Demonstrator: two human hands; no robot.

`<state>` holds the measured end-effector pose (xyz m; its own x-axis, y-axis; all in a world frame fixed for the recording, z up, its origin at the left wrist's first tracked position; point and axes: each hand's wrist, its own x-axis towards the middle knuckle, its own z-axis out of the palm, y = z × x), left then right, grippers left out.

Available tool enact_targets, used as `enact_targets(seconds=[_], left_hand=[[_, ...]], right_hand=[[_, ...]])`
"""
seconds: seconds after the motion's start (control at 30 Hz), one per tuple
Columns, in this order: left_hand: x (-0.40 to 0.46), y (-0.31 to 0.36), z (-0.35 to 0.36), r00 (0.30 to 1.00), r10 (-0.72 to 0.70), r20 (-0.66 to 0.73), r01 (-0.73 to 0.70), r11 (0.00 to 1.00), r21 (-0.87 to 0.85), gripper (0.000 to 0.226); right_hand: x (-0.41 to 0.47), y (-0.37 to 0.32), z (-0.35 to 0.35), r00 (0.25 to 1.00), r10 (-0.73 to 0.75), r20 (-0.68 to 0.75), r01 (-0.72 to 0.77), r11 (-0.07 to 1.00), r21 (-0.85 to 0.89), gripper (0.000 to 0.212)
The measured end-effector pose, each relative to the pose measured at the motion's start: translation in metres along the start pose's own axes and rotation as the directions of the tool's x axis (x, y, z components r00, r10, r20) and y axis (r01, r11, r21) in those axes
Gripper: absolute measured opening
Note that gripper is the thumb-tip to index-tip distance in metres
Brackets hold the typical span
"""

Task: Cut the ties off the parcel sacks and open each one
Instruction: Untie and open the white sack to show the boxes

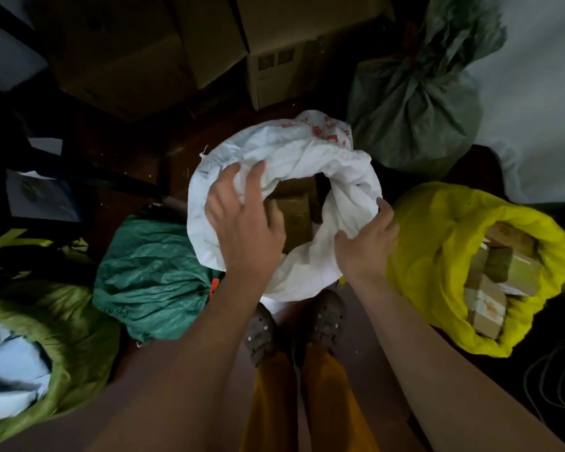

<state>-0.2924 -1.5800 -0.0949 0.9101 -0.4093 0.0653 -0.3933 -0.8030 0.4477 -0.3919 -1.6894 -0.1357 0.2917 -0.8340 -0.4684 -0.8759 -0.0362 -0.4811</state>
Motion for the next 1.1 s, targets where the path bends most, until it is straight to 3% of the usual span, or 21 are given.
enact_targets(seconds=[0.17,0.27,0.37,0.47,0.57,0.67,0.73,0.8,0.9,0.97,1.03,1.1], left_hand=[[0.043,0.002,0.023,0.931,0.265,0.25,-0.321,0.922,0.216,0.062],[0.054,-0.007,0.036,0.899,0.279,0.337,-0.39,0.86,0.329,0.066],[0.057,-0.014,0.046,0.907,0.252,0.336,-0.384,0.822,0.421,0.063],[0.069,-0.019,0.052,0.937,0.239,0.254,-0.318,0.885,0.341,0.041],[0.088,-0.025,0.055,0.95,0.176,0.259,-0.194,0.98,0.047,0.033],[0.105,-0.023,0.053,0.941,0.181,0.284,-0.101,0.956,-0.274,0.026],[0.116,-0.021,0.053,0.926,0.136,0.352,0.012,0.922,-0.387,0.019],[0.122,-0.024,0.053,0.891,0.08,0.446,0.136,0.892,-0.432,0.018],[0.124,-0.031,0.055,0.834,0.018,0.551,0.284,0.843,-0.457,0.021],[0.125,-0.033,0.057,0.824,-0.046,0.564,0.352,0.823,-0.446,0.029],[0.124,-0.033,0.059,0.829,-0.096,0.551,0.389,0.807,-0.445,0.035],[0.123,-0.034,0.06,0.834,-0.122,0.538,0.402,0.802,-0.442,0.027]], right_hand=[[0.02,-0.029,-0.004,0.903,-0.419,-0.092,0.421,0.907,0.006,0.067],[0.036,-0.039,-0.002,0.824,-0.567,-0.005,0.567,0.823,-0.039,0.063],[0.05,-0.041,0.005,0.757,-0.643,0.116,0.653,0.752,-0.091,0.063],[0.059,-0.042,0.013,0.726,-0.665,0.174,0.683,0.726,-0.08,0.066],[0.07,-0.043,0.022,0.706,-0.685,0.181,0.705,0.704,-0.09,0.074],[0.085,-0.048,0.03,0.711,-0.685,0.159,0.698,0.714,-0.046,0.078],[0.093,-0.052,0.038,0.729,-0.668,0.15,0.679,0.733,-0.036,0.072],[0.097,-0.054,0.044,0.743,-0.654,0.14,0.665,0.746,-0.044,0.059],[0.1,-0.053,0.044,0.68,-0.722,0.131,0.725,0.688,0.027,0.041],[0.102,-0.052,0.039,0.631,-0.763,0.139,0.758,0.645,0.1,0.033],[0.104,-0.054,0.032,0.636,-0.74,0.22,0.706,0.673,0.221,0.026],[0.107,-0.057,0.025,0.649,-0.703,0.291,0.632,0.711,0.308,0.019]])
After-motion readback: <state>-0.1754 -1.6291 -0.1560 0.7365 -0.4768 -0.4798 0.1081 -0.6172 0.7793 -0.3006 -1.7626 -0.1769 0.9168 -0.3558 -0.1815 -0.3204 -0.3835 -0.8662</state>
